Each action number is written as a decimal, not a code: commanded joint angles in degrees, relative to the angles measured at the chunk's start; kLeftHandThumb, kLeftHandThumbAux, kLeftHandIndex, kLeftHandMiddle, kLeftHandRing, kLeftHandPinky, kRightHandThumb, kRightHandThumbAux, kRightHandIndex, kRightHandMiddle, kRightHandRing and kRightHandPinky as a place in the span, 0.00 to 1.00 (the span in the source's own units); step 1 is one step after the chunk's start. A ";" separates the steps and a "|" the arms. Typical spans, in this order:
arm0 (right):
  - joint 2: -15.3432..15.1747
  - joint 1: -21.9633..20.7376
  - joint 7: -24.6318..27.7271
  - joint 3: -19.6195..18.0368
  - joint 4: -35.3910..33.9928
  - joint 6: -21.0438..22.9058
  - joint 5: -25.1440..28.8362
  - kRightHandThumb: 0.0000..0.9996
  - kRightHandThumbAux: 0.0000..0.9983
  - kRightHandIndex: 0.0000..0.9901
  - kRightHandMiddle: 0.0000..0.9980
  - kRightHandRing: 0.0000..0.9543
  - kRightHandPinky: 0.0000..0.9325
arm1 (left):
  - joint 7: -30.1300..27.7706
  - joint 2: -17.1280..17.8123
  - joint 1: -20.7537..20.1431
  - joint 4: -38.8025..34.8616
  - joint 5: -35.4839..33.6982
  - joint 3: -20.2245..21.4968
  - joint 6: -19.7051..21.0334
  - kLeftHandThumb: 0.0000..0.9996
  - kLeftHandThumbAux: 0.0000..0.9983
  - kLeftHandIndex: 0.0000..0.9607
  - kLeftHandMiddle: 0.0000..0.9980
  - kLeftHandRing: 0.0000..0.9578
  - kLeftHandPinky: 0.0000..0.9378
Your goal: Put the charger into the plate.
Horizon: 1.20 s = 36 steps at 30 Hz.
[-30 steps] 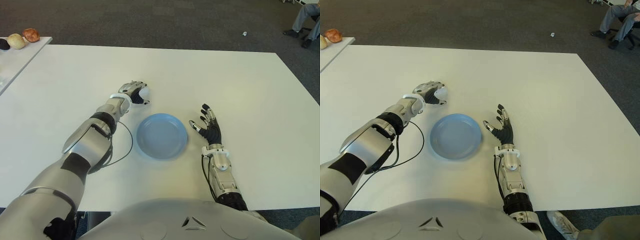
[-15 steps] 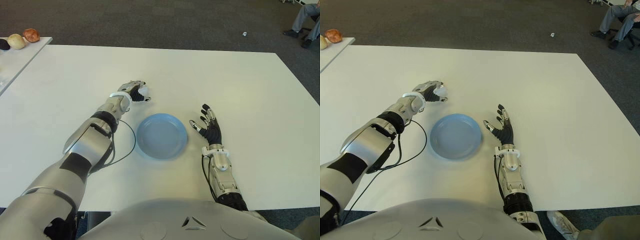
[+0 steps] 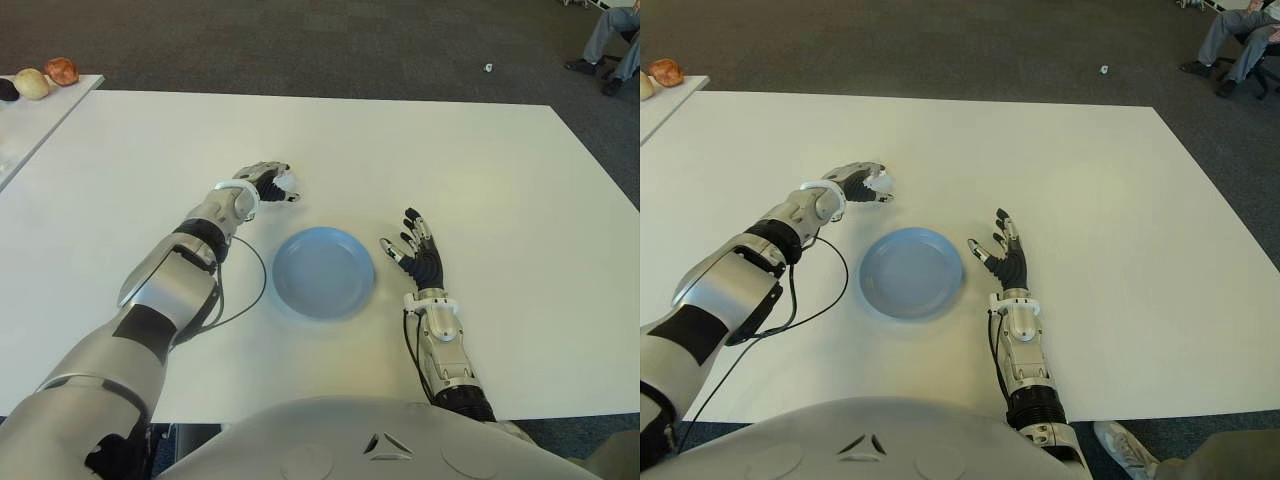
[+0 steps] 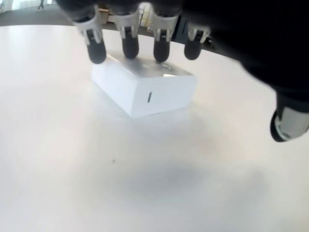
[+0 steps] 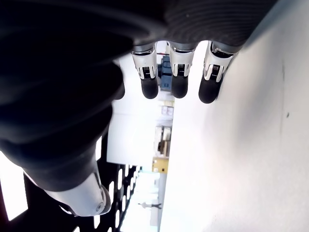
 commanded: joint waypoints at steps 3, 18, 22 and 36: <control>-0.23 2.48 -0.23 -0.49 2.41 3.04 -0.05 0.00 0.77 0.04 0.05 0.05 0.08 | -6.00 2.68 4.52 0.29 1.35 -2.09 -2.15 0.00 0.38 0.00 0.00 0.00 0.02; -0.55 2.28 -0.12 -0.62 2.20 3.09 0.06 0.00 0.71 0.04 0.06 0.05 0.07 | -13.60 11.80 7.49 -8.06 1.23 -4.36 -12.34 0.00 0.41 0.00 0.00 0.00 0.04; -0.76 1.89 -0.07 -0.87 2.77 2.81 0.23 0.00 0.70 0.04 0.06 0.05 0.07 | -16.69 16.17 9.56 -14.12 -0.17 -3.48 -15.87 0.00 0.43 0.00 0.00 0.00 0.05; -1.13 0.90 1.16 -2.07 4.01 2.61 1.24 0.00 0.69 0.04 0.07 0.06 0.07 | -22.64 23.98 15.41 -30.29 -2.19 -0.02 -17.90 0.00 0.45 0.00 0.00 0.00 0.05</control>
